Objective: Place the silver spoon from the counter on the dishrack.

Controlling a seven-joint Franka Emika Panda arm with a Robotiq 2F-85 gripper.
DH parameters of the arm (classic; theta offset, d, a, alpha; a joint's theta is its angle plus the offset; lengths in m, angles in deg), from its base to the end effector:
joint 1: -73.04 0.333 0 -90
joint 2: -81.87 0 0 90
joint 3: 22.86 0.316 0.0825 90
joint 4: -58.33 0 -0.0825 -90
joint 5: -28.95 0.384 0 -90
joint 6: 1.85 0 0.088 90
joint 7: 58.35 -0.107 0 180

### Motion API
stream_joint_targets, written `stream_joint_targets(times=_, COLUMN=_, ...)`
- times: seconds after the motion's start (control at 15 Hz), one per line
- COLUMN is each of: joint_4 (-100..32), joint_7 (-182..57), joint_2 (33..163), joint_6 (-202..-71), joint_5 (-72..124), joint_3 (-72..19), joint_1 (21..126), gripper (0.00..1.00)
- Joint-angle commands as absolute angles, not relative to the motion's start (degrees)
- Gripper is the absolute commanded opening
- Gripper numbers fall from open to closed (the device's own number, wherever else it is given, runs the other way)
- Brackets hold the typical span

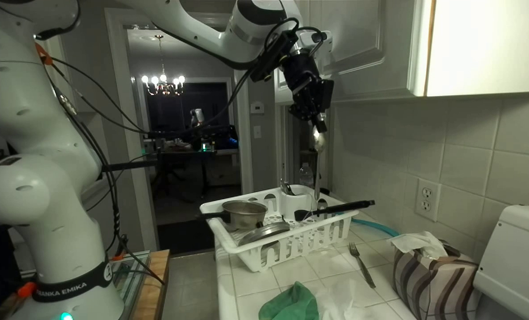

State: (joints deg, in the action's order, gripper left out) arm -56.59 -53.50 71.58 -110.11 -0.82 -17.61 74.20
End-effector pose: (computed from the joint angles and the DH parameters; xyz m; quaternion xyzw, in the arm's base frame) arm 0.5149 0.0237 0.5499 0.9522 0.1666 0.0329 0.2538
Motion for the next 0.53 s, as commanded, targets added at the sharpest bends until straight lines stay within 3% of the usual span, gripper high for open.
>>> stream_joint_targets(times=0.0, joint_4=-56.30, joint_7=-55.66, joint_2=71.76, joint_6=-108.73, joint_5=-2.08, joint_3=-17.09, joint_1=74.95, gripper=0.01)
stream_joint_targets(times=0.47, joint_4=-67.59, joint_7=-83.17, joint_2=67.29, joint_6=-110.62, joint_5=-0.80, joint_3=-6.48, joint_1=77.84, gripper=0.01)
